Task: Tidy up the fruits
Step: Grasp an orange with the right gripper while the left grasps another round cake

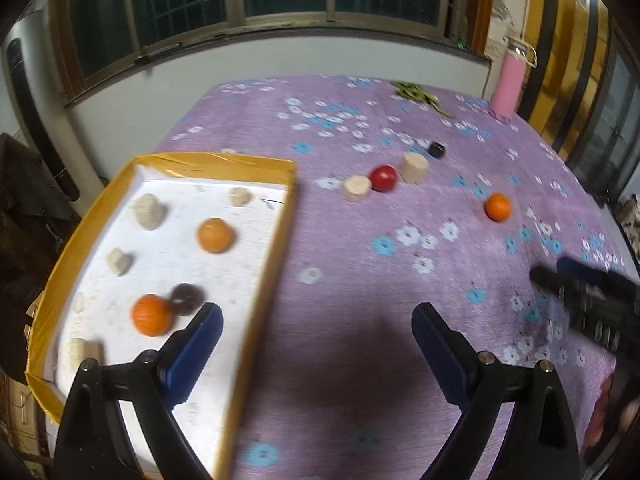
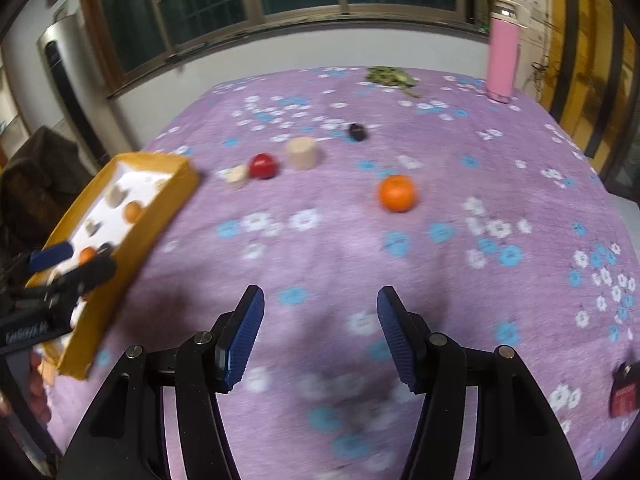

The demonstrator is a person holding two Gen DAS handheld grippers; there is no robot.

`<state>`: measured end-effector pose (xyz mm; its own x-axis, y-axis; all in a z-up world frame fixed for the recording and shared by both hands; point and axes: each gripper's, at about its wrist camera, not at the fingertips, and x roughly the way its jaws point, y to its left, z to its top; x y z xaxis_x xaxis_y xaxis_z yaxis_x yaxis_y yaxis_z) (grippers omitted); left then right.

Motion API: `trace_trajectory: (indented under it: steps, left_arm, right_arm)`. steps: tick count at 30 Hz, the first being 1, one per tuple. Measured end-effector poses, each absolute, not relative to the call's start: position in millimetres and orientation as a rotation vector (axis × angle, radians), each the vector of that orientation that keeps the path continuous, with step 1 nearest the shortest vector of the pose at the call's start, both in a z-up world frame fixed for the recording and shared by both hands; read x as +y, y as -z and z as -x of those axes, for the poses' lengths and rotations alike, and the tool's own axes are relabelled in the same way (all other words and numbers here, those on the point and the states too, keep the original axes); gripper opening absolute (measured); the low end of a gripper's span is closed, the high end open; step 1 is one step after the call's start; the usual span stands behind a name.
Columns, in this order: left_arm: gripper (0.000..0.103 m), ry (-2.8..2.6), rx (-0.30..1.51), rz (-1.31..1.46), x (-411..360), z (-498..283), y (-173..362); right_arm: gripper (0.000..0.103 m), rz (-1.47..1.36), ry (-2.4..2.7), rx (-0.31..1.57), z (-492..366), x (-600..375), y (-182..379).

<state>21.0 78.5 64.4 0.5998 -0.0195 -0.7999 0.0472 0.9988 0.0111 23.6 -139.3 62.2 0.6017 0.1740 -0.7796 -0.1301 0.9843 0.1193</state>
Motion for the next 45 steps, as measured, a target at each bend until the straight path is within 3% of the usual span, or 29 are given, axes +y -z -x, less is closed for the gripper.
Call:
trace_trajectory:
  steps: [13,14,18,25,31,32,35,45]
  left_arm:
    - [0.097,0.080,0.979,-0.094,26.5,-82.8,-60.8]
    - [0.097,0.083,0.979,-0.094,23.1,-90.6,-61.4]
    - [0.097,0.096,0.973,-0.089,8.2,-124.9,-62.8]
    - [0.096,0.160,0.955,-0.112,-25.9,-180.9,-51.1]
    - [0.063,0.232,1.000,-0.182,-46.6,-208.3,-26.4]
    - [0.052,0.247,1.011,-0.182,-47.5,-211.0,-21.9]
    - [0.039,0.243,1.005,-0.173,-42.9,-213.6,-16.8]
    - [0.036,0.330,0.971,-0.063,-23.7,-165.2,-42.0]
  right_arm:
    - [0.059,-0.104,-0.188,0.978,-127.0,-179.7,-27.0]
    - [0.058,-0.095,-0.196,0.983,-131.2,-178.1,-23.3]
    - [0.034,-0.035,-0.239,0.961,-135.8,-172.4,-18.5]
    - [0.034,-0.058,-0.266,0.929,-134.2,-184.1,-16.1]
    - [0.035,-0.082,-0.290,0.925,-135.3,-187.9,-16.1]
    - [0.035,-0.080,-0.292,0.924,-135.4,-188.3,-16.0]
    - [0.035,-0.084,-0.290,0.922,-134.8,-189.1,-16.6]
    - [0.035,-0.062,-0.235,0.890,-114.4,-192.9,-35.3]
